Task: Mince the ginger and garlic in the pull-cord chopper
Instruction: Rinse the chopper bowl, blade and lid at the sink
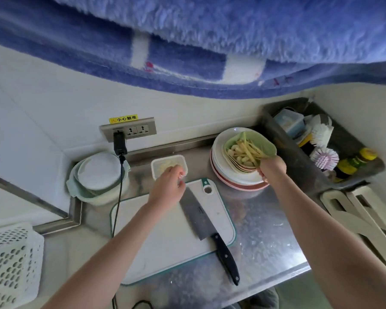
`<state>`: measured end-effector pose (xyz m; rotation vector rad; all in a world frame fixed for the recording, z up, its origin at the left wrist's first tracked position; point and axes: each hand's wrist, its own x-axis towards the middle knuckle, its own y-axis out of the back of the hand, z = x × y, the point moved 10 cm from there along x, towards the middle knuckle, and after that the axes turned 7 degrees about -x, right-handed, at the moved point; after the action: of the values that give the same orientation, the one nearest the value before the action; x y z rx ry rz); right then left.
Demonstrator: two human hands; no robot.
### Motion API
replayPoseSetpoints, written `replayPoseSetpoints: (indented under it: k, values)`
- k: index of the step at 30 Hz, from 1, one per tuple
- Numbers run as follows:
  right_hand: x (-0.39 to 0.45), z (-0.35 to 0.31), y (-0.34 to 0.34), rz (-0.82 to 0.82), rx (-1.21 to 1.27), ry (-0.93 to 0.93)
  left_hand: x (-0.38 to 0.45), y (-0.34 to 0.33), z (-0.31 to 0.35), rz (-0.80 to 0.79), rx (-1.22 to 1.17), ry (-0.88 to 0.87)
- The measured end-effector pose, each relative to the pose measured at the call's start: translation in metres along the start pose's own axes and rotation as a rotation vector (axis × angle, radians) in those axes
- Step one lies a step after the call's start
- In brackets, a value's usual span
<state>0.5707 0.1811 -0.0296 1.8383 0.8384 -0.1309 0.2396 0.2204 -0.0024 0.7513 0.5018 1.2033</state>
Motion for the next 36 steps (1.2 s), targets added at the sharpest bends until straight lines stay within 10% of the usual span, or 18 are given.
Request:
replayPoseSetpoints:
  k: [7,12,16,26,29,33,36]
  values:
    - [0.008,0.01,0.002,-0.089,0.287,0.104,0.02,-0.058,0.041,-0.197,-0.155,0.002]
    - [0.02,0.03,0.035,-0.095,0.425,0.089,0.019,-0.146,0.106,-0.476,0.447,-0.489]
    - [0.023,0.03,0.035,-0.091,0.328,0.096,0.024,-0.195,0.121,-0.427,0.795,-0.623]
    - [-0.007,0.015,0.014,0.012,0.366,0.238,0.038,-0.182,0.075,-0.387,0.783,-0.529]
    - [-0.016,0.03,0.025,0.016,0.373,0.269,0.048,-0.145,0.094,-0.205,0.306,-0.368]
    - [-0.035,0.039,0.032,-0.097,0.333,0.308,0.054,-0.11,0.084,-0.151,-1.001,0.512]
    - [-0.047,0.039,0.025,-0.244,0.17,0.34,0.043,-0.099,0.094,-0.411,-0.88,0.535]
